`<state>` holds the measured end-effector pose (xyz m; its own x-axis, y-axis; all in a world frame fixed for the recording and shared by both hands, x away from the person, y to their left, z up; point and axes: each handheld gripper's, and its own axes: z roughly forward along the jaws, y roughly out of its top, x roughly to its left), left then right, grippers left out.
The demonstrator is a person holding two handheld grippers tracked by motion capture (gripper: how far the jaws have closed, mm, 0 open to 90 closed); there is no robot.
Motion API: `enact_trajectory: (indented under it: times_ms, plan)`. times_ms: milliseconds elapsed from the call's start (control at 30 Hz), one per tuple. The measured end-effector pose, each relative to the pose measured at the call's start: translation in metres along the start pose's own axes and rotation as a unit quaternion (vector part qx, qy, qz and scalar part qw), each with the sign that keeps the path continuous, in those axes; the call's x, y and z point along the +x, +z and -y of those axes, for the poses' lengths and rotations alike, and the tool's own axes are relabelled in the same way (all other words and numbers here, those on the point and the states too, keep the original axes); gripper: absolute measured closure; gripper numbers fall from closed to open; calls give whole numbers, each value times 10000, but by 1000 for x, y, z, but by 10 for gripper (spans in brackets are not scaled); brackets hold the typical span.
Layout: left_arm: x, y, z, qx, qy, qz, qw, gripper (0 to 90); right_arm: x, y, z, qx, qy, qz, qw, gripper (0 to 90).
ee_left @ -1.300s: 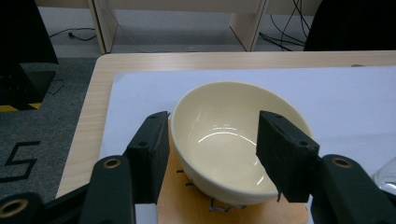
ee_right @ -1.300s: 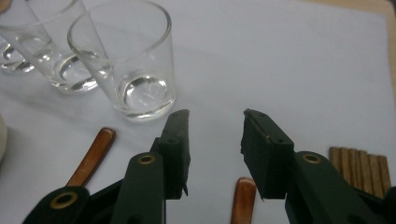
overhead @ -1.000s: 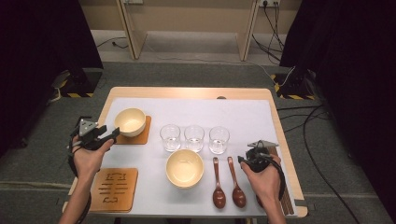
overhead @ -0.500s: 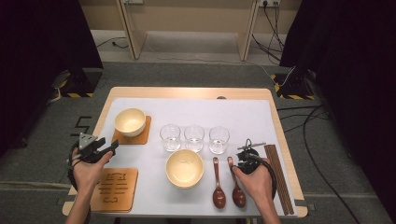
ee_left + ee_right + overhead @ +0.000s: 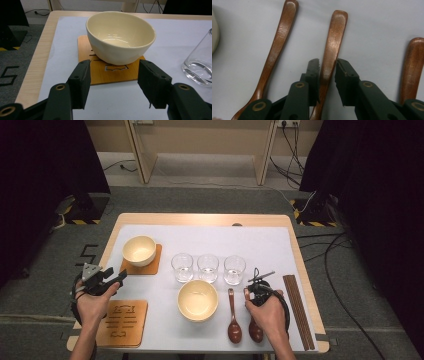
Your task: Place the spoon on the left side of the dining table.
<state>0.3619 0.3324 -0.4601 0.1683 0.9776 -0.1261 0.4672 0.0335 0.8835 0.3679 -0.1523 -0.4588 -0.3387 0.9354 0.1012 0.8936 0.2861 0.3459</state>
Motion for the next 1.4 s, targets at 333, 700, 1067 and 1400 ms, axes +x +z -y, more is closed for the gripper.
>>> enact_trajectory:
  times_ms: [333,700,1067,1400]
  plan:
    - [1,-1,1,-34,-37,29,10000,439,2,-1,2,-129,124,107,9998,798]
    - [2,-3,0,-85,-95,79,9999,440,8,-8,0,-128,-39,76,9999,845]
    - [3,-5,-1,-122,-58,75,9999,443,5,-2,-6,145,-39,30,9999,849]
    - [2,-6,-1,-162,-49,69,9998,443,-3,-12,0,-176,125,-12,9998,852]
